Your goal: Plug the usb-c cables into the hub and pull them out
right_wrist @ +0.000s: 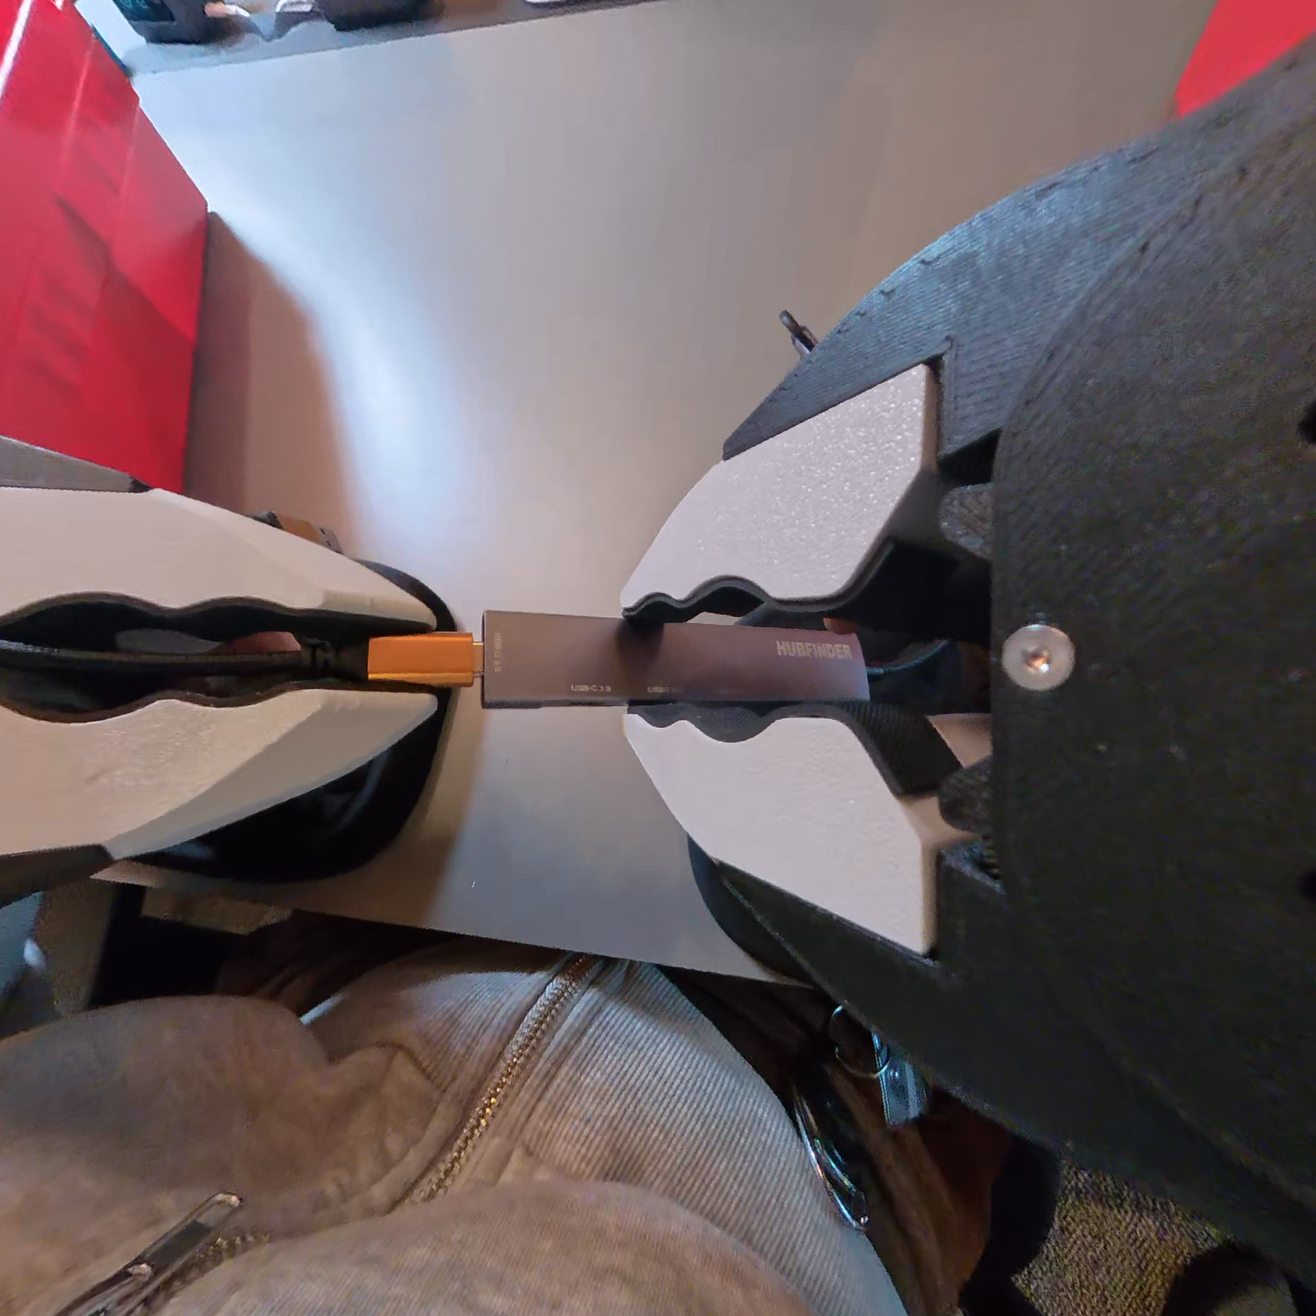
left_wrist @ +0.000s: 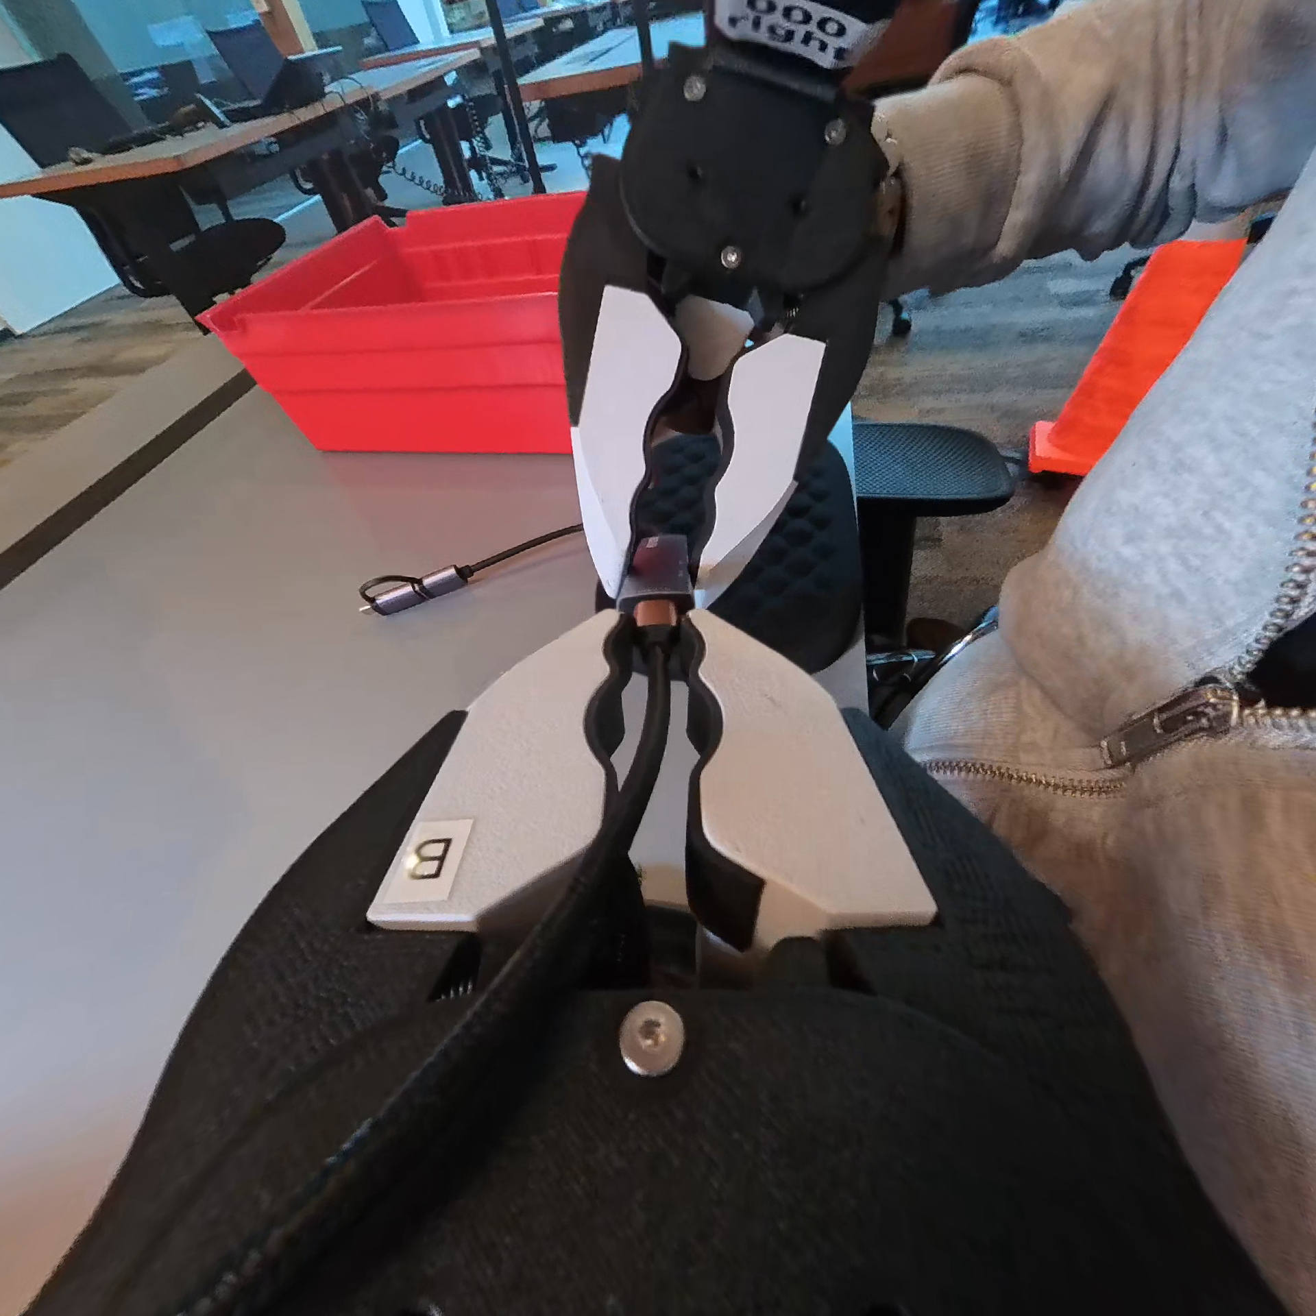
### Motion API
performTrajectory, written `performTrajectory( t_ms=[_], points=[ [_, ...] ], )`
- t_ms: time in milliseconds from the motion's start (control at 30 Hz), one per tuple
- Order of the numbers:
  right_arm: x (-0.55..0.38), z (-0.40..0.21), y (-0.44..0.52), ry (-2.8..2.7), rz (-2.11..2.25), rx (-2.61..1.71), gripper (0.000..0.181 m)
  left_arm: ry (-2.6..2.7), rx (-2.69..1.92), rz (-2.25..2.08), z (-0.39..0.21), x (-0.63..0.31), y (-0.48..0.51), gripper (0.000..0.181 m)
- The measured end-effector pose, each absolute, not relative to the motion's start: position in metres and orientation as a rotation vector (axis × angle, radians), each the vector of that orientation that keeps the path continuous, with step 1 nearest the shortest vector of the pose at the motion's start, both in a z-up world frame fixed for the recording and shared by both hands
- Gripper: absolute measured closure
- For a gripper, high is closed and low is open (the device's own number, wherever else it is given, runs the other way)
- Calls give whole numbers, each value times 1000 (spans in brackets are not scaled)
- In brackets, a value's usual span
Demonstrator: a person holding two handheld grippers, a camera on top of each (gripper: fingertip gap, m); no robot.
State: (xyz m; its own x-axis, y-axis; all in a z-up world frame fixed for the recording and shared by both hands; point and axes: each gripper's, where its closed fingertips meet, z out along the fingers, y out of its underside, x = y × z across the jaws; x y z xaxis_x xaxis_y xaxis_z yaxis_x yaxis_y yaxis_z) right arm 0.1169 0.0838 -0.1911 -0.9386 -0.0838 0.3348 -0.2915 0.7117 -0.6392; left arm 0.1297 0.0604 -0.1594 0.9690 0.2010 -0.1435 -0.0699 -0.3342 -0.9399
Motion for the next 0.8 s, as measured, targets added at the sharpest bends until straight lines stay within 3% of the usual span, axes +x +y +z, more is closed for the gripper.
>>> performTrajectory(
  t_ms=[433, 567, 800],
  points=[
    [114, -188, 82, -2621, 1074, 223, 159, -97, -1895, 221, -164, 126, 62, 168],
    [84, -150, 95, -2530, 1196, -14, 160, -257, -1666, 184, -131, 104, 50, 146],
    [24, -90, 142, -2359, 1312, -587, 160, -259, -1472, 208, -115, 103, 31, 147]
  ],
)
